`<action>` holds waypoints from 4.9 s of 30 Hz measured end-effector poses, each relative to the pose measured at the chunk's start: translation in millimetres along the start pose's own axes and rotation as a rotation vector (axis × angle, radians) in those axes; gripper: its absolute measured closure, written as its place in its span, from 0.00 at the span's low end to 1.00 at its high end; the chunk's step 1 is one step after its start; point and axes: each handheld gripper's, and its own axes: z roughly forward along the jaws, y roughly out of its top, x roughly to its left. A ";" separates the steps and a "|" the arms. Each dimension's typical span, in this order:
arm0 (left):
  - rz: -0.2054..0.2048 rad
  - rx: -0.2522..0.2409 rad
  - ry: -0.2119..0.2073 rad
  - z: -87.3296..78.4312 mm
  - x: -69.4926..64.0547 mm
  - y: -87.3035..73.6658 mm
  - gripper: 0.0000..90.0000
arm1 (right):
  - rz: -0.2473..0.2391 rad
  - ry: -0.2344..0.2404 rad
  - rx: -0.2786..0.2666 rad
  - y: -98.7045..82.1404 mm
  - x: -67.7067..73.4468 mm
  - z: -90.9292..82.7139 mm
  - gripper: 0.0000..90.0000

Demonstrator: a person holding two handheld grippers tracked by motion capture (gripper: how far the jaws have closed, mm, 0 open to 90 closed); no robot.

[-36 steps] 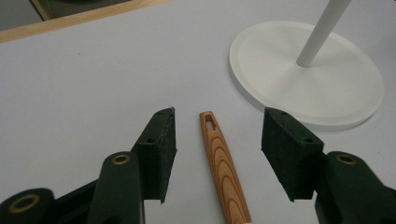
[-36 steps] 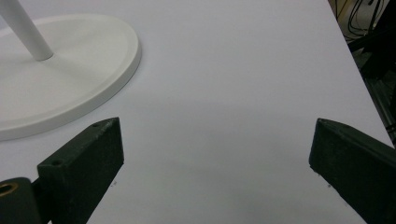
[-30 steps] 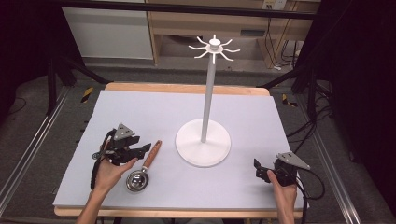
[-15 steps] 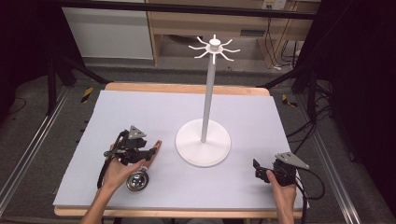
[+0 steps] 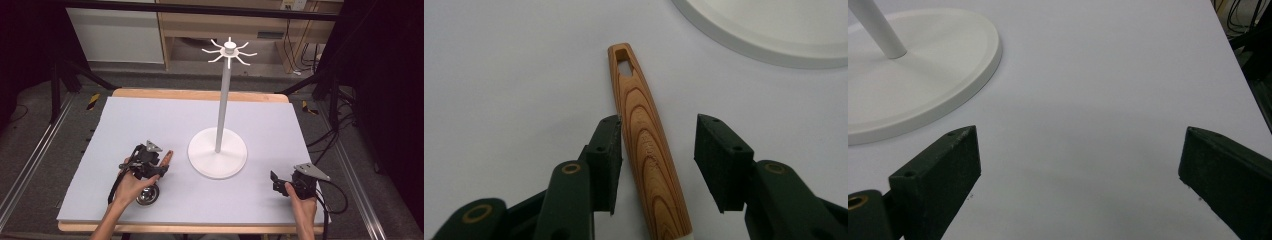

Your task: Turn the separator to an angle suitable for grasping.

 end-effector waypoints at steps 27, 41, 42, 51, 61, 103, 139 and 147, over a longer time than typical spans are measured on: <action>-0.051 0.093 -0.021 8.7 6.9 -6.5 0.72 | 0.005 0.007 0.003 0.1 -1.0 -0.4 0.05; -0.018 0.110 -0.033 -0.5 5.1 -18.4 0.75 | 0.010 0.021 0.012 -0.1 -0.5 0.0 0.05; -0.014 0.111 -0.033 -0.8 4.8 -19.3 0.75 | 0.011 0.021 0.012 -0.2 -0.4 0.1 0.05; 0.019 0.123 -0.037 -1.1 2.9 -14.9 0.74 | 0.013 0.038 0.023 -0.1 -0.5 0.8 0.05; 0.076 0.127 -0.037 4.9 0.8 4.8 0.64 | 0.004 0.036 0.029 -0.3 0.0 1.3 0.06; 0.068 0.245 -0.023 20.6 -2.9 18.4 0.75 | 0.006 0.052 0.037 -0.2 -1.3 2.4 0.05; 0.028 -0.104 -0.089 -56.4 4.9 5.7 0.75 | 0.028 0.064 0.038 -1.2 -4.2 3.3 0.06; 0.026 -0.265 -0.049 -73.0 0.4 4.5 0.75 | 0.029 0.054 0.024 -0.2 -4.7 1.6 0.06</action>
